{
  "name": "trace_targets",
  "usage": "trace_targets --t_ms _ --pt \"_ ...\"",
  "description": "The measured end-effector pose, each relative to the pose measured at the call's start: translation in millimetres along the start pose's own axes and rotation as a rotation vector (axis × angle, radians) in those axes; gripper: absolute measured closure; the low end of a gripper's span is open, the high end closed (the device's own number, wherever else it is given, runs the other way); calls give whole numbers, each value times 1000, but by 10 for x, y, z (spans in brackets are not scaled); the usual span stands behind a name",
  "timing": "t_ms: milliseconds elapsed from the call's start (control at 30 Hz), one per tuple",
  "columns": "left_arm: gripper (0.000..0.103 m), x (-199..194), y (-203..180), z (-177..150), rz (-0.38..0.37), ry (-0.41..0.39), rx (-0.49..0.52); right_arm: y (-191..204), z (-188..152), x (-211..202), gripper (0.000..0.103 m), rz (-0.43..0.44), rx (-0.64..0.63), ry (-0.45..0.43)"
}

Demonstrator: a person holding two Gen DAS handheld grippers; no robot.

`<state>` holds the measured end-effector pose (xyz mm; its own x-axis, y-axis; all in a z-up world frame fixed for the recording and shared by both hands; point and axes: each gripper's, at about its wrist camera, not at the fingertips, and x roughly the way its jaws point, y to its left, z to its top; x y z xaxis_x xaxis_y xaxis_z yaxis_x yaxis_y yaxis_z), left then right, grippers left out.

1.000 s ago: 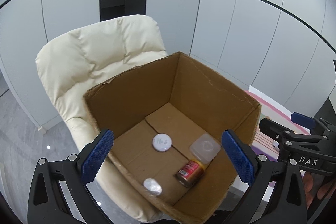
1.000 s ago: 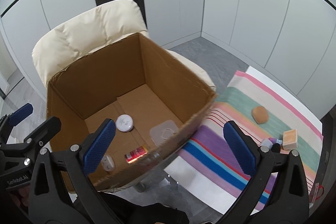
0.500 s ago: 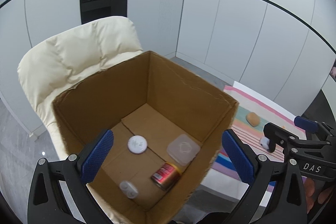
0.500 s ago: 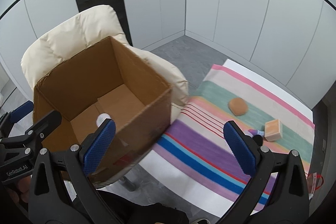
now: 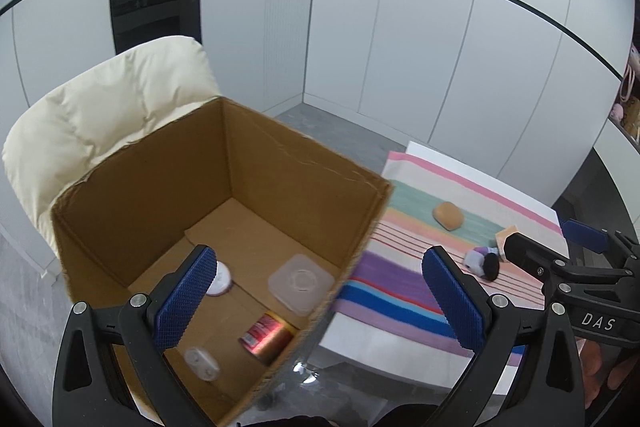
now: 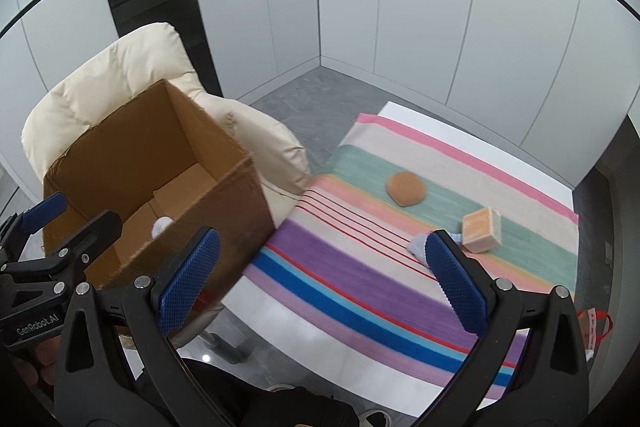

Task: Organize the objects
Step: 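Withdraw both open tools from the cardboard box back over the cloth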

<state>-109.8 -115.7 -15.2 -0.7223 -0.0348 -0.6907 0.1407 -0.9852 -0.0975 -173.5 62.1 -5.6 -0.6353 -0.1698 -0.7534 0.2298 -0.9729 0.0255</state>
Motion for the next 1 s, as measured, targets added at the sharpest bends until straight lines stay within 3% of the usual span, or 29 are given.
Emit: trace_targets --t_ms 233,1000 --pt "0 30 -327 19 4 -18 66 -304 -84 -69 0 -27 37 2" --pt "0 156 -1430 -48 -131 6 215 -1414 -468 -423 0 -146 184 0"
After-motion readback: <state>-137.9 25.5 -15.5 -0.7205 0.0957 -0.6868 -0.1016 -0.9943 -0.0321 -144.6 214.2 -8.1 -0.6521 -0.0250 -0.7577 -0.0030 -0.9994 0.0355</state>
